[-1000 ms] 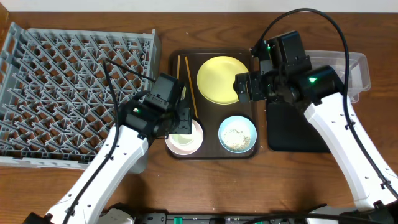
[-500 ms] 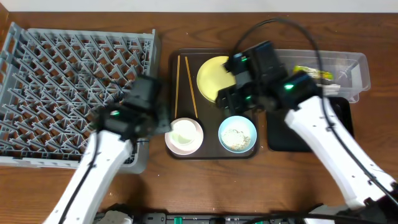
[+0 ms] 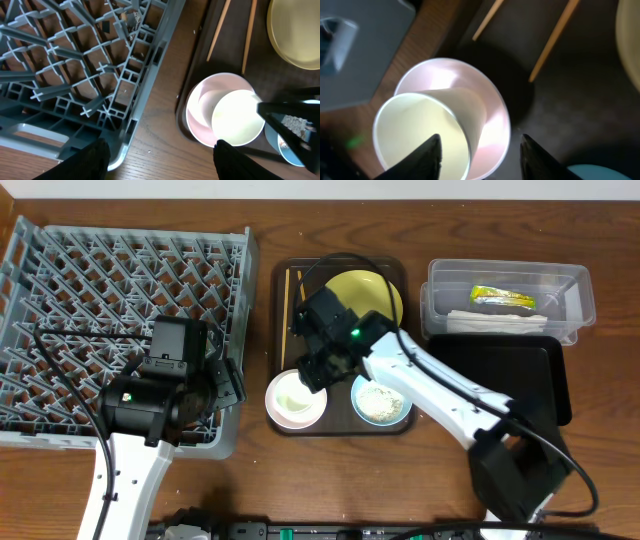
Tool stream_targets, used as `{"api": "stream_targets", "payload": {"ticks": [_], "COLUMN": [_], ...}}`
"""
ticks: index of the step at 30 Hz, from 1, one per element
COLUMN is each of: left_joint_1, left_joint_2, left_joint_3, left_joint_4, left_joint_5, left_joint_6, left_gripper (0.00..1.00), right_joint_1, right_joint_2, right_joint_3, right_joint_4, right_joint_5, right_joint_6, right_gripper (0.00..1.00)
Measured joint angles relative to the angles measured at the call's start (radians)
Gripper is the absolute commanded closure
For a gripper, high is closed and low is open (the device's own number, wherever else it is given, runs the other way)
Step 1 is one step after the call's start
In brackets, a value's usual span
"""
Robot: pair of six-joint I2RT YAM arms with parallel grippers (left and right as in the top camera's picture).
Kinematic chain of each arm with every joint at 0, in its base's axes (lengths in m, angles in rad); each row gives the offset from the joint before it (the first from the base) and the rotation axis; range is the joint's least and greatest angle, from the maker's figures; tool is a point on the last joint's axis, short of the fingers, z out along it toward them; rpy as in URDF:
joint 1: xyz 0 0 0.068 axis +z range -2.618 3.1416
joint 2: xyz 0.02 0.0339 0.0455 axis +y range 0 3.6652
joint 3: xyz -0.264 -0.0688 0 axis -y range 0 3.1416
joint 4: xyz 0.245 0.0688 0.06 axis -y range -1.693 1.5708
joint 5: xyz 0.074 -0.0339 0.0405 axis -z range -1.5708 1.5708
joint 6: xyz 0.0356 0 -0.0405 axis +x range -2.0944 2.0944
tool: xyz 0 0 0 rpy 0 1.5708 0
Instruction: Sort waste into correct bins and load items into the dishwasher
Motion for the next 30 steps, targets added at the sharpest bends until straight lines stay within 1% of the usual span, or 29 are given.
{"api": "stream_targets", "payload": {"ticks": [3,4,6,8,9,10,11,13,16,22,25,30], "left_joint_1": [0.000,0.000,0.000,0.000,0.000,0.000,0.000,0.000,0.000,0.000,0.005,0.024], "left_joint_2": [0.000,0.000,0.000,0.000,0.000,0.000,0.000,0.000,0.000,0.001,0.001,0.001], "left_joint_3": [0.000,0.000,0.000,0.000,0.000,0.000,0.000,0.000,0.000,0.000,0.000,0.000], "left_joint_4": [0.005,0.005,0.007,0.010,0.013,0.020,0.029,0.047,0.073,0.095,0.142,0.274], "left_joint_5": [0.002,0.003,0.003,0.006,0.009,0.016,0.019,0.034,0.055,0.076,0.128,0.311], "left_joint_6": [0.000,0.000,0.003,0.002,0.002,0.002,0.002,0.002,0.002,0.001,0.000,0.003], "left_gripper": [0.28,0.25,0.22,0.21,0.21,0.21,0.21,0.20,0.16,0.14,0.14,0.13], "right_joint_1": [0.019,0.024,0.033,0.035,0.035,0.034,0.034,0.032,0.031,0.003,-0.054,-0.224], "right_joint_2": [0.031,0.036,0.042,0.043,0.043,0.043,0.043,0.043,0.043,0.037,-0.003,-0.193], "right_joint_3": [-0.001,-0.002,-0.002,-0.002,-0.002,-0.002,-0.002,-0.002,-0.002,-0.002,-0.002,0.006], "right_joint_4": [0.000,0.000,0.000,0.001,0.001,0.001,0.001,0.001,-0.006,-0.045,-0.035,-0.014], "right_joint_5": [0.006,0.006,0.010,0.021,0.030,0.043,0.045,0.061,0.068,0.048,-0.026,-0.166], "right_joint_6": [0.010,0.010,0.012,0.012,0.013,0.016,0.016,0.017,0.025,0.031,0.010,-0.037], "right_gripper": [0.64,0.65,0.73,0.79,0.83,0.92,0.99,0.99,0.99,0.99,0.99,0.99]}}
